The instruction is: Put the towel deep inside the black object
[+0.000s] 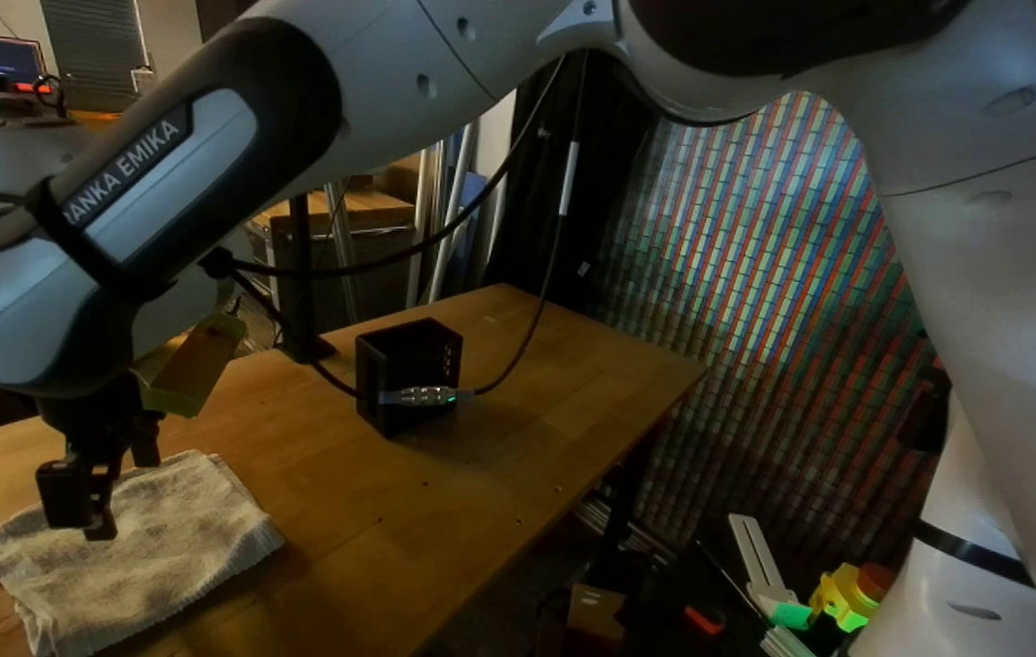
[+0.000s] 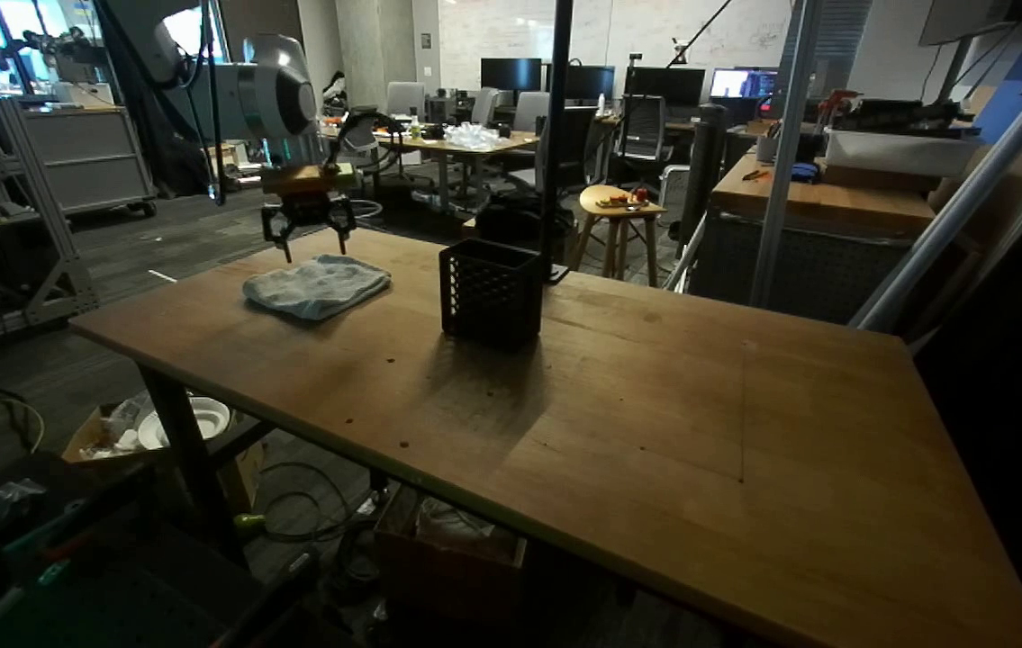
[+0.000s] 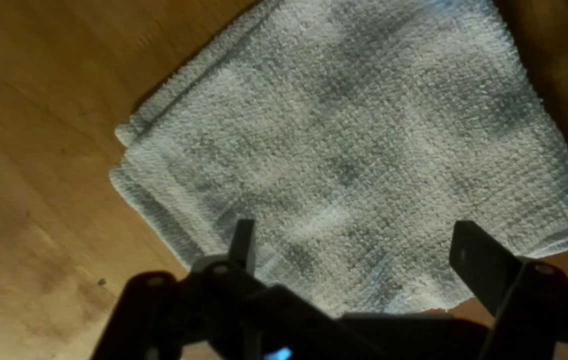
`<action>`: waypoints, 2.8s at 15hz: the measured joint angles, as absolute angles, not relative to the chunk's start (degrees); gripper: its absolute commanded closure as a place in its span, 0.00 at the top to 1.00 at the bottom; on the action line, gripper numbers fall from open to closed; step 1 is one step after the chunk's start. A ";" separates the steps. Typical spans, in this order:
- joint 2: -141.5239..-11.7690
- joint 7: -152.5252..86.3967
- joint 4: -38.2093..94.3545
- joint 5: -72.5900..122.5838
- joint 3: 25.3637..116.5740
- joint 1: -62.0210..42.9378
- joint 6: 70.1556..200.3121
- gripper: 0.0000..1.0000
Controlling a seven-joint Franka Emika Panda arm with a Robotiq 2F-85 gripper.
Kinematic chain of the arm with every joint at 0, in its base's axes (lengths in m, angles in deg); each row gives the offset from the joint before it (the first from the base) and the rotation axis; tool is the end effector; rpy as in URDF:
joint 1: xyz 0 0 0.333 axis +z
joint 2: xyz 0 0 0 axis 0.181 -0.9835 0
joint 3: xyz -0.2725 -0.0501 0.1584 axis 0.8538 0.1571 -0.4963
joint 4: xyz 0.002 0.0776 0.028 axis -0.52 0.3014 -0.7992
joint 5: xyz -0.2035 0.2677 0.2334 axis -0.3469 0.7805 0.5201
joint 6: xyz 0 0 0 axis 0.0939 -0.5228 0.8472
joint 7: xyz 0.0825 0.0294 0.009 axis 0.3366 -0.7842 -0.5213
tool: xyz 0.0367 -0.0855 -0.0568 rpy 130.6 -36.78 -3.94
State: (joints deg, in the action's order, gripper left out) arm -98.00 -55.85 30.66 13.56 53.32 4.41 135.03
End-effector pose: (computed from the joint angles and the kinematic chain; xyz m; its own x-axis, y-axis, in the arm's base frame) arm 0.6289 0.3159 0.2268 0.5929 0.8045 0.0342 0.8026 -0.5939 0.0554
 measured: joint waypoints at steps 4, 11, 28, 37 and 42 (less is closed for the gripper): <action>-102.19 -59.16 28.12 15.31 53.14 4.30 134.68 1.00; -107.07 -63.06 22.99 17.60 52.38 3.55 129.63 0.67; -100.94 -57.21 21.29 18.05 55.49 3.47 125.33 0.04; -84.31 -36.49 27.97 15.95 63.23 3.09 115.40 0.04; -80.17 -29.12 31.97 13.29 65.17 1.63 111.70 0.04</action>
